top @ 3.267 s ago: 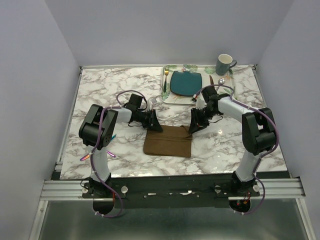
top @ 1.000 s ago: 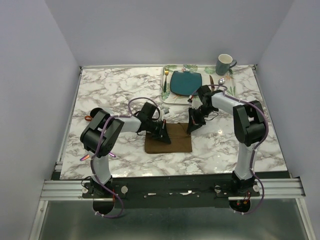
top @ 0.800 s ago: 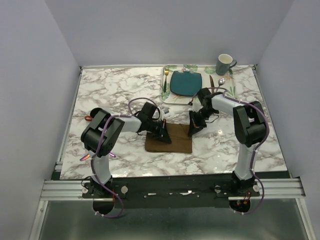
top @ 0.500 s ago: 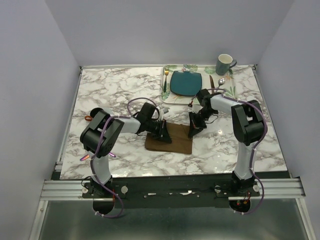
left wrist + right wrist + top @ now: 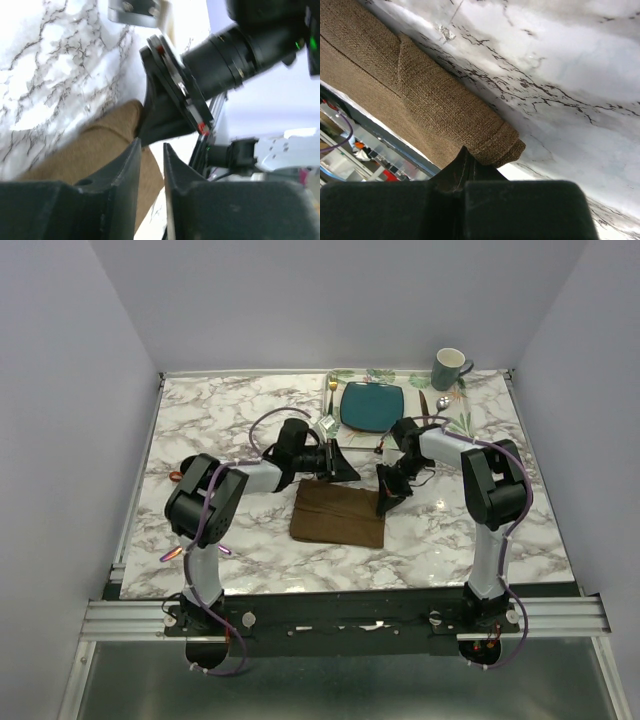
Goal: Fold the napkin into a case and place the utensils inside
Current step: Smooth out the 2/3-rectangle-folded napkin at the center of the board.
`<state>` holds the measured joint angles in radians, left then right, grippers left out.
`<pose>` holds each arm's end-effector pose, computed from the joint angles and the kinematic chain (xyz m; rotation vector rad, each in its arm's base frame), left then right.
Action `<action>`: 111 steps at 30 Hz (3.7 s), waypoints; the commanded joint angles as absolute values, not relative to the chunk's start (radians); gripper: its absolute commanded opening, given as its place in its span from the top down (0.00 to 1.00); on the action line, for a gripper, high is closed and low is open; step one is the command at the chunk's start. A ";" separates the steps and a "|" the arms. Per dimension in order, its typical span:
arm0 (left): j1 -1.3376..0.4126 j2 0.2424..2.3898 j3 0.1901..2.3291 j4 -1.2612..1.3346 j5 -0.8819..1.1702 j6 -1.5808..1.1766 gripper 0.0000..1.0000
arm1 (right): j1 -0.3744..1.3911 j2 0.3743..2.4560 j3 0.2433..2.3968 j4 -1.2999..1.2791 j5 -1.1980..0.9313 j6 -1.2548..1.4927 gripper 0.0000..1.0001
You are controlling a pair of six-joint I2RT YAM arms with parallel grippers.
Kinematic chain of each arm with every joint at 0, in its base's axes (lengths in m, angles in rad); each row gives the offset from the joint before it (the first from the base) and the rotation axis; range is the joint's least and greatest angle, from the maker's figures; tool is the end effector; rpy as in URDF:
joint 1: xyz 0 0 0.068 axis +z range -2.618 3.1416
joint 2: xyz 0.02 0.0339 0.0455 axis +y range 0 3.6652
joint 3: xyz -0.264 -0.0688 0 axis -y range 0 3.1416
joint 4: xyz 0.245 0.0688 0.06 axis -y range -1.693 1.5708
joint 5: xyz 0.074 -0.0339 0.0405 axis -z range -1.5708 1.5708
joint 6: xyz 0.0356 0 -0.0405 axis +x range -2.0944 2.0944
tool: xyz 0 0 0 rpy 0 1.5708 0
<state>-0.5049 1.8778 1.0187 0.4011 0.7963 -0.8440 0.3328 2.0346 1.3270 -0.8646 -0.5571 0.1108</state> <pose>0.3325 -0.2128 0.1751 0.1977 2.2845 -1.5903 0.3371 0.1364 0.1317 0.3216 -2.8905 -0.8109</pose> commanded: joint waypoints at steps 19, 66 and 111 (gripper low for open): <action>-0.586 2.157 1.098 0.612 0.758 -1.058 0.90 | 0.339 2.069 1.312 -0.778 -0.367 0.014 0.99; -0.499 1.922 0.970 0.563 0.888 -0.904 0.55 | 0.296 2.069 1.282 -0.798 -0.520 0.034 0.78; -0.420 1.928 0.993 -0.288 0.695 -0.348 0.87 | 0.502 1.829 1.134 -0.704 -0.276 -0.537 0.59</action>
<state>-0.4427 1.8896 1.0039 -0.2611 0.7837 -0.3679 0.4889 1.8229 1.1801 -0.7441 -0.3874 -0.4736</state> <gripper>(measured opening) 0.135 0.443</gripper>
